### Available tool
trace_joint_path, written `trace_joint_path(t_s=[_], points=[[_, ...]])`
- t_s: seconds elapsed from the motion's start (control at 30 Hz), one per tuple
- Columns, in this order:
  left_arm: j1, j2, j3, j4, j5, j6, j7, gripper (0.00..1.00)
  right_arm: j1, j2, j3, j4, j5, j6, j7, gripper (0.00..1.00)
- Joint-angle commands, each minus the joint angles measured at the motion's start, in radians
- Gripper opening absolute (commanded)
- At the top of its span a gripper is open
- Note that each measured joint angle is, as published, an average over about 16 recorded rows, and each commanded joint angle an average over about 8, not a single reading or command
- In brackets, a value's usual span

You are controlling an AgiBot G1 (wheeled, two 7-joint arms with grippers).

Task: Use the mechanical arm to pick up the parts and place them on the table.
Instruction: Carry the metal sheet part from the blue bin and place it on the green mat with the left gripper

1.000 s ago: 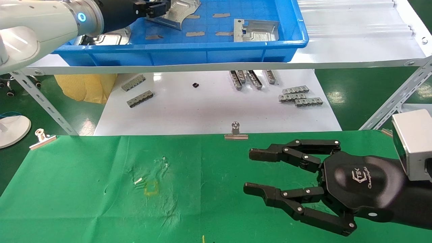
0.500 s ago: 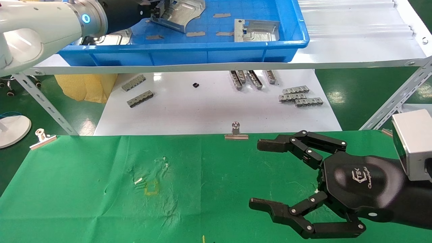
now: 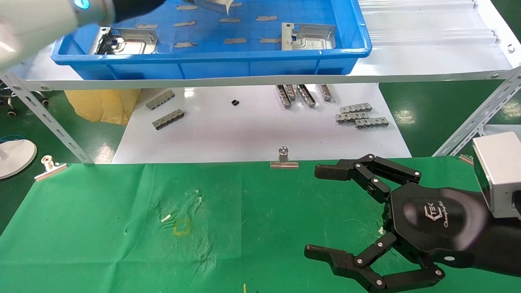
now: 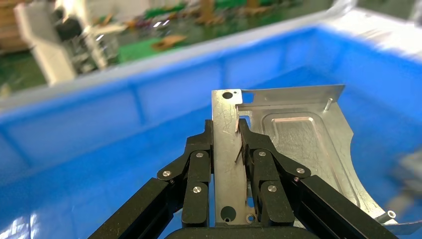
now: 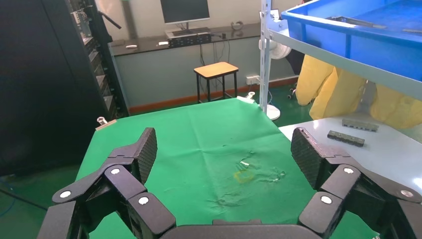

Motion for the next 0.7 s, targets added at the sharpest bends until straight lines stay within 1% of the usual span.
trace_joint_path(t_s=[0.03, 0.27, 0.47, 0.6, 0.7], points=[[-0.001, -0.025, -0.016, -0.016, -0.026, 0.056, 0.023, 0.0, 0.0, 0.0, 0.0, 0.0, 0.0, 0.0, 0.0, 1.0], [0.03, -0.153, -0.048, -0.084, -0.093, 0.392, 0.178, 0.0, 0.0, 0.0, 0.0, 0.0, 0.0, 0.0, 0.0, 1.0], [0.061, -0.249, -0.044, -0.11, -0.112, 0.671, 0.311, 0.0, 0.0, 0.0, 0.0, 0.0, 0.0, 0.0, 0.0, 1.0], [0.099, -0.309, -0.018, -0.149, -0.113, 0.779, 0.397, 0.0, 0.0, 0.0, 0.0, 0.0, 0.0, 0.0, 0.0, 1.0], [0.146, -0.352, 0.022, -0.203, -0.111, 0.797, 0.453, 0.0, 0.0, 0.0, 0.0, 0.0, 0.0, 0.0, 0.0, 1.0]])
